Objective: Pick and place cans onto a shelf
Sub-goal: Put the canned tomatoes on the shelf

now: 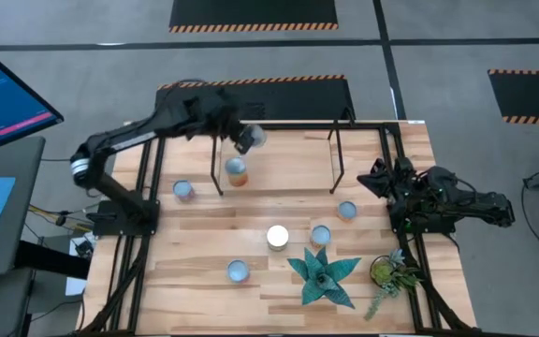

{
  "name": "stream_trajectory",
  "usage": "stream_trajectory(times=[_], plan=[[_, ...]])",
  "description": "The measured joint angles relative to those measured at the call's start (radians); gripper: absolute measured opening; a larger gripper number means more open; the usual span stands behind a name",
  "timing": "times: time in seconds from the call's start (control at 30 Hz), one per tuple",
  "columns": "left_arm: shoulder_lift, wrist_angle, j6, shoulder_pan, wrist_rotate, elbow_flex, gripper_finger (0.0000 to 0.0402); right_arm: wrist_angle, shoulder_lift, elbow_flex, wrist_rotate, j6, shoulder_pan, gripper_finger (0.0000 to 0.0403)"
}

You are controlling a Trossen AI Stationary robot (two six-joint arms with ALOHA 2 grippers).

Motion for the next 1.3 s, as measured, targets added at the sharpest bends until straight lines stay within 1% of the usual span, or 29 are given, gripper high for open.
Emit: stream_trajectory(times=[0.1, 0.2, 0.3, 0.47, 0.67, 0.77, 0.9, 1.0, 1.17, 1.3], plan=[[0.08, -0.056, 0.066, 0.045, 0.038, 0.099, 0.0, 0.013, 0.0, 0.0, 0.0, 0.0, 0.0, 0.0038], [0.147, -0.162, 0.119, 0.09, 0.092, 0.179, 0.0, 0.021, 0.0, 0.0, 0.0, 0.0, 0.0, 0.0038], [0.187, -0.242, 0.173, 0.13, 0.13, 0.214, 0.0, 0.028, 0.0, 0.0, 0.001, 0.0, 0.0, 0.0038], [0.196, -0.249, 0.254, 0.189, 0.182, 0.206, 0.0, 0.03, 0.0, 0.0, 0.047, 0.0, 0.0, 0.0038], [0.197, -0.289, 0.273, 0.254, 0.239, 0.204, 0.0, 0.058, 0.0, 0.0, 0.081, -0.003, 0.0, 0.0038], [0.213, -0.289, 0.27, 0.252, 0.254, 0.204, 0.0, 0.062, 0.0, 0.0, 0.081, -0.005, 0.0, 0.0038], [0.251, -0.282, 0.27, 0.234, 0.249, 0.203, 0.0, 0.069, 0.0, 0.0, 0.08, -0.005, -0.001, 0.0038], [0.257, -0.261, 0.317, 0.221, 0.249, 0.203, 0.0, 0.085, 0.0, 0.0, 0.079, -0.006, 0.0, 0.0038], [0.283, -0.315, 0.435, 0.221, 0.264, 0.202, 0.0, 0.101, 0.0, 0.0, 0.079, -0.008, 0.0, 0.0038], [0.308, -0.298, 0.479, 0.217, 0.215, 0.203, 0.0, 0.104, 0.0, 0.0, 0.078, -0.007, 0.0, 0.0038]])
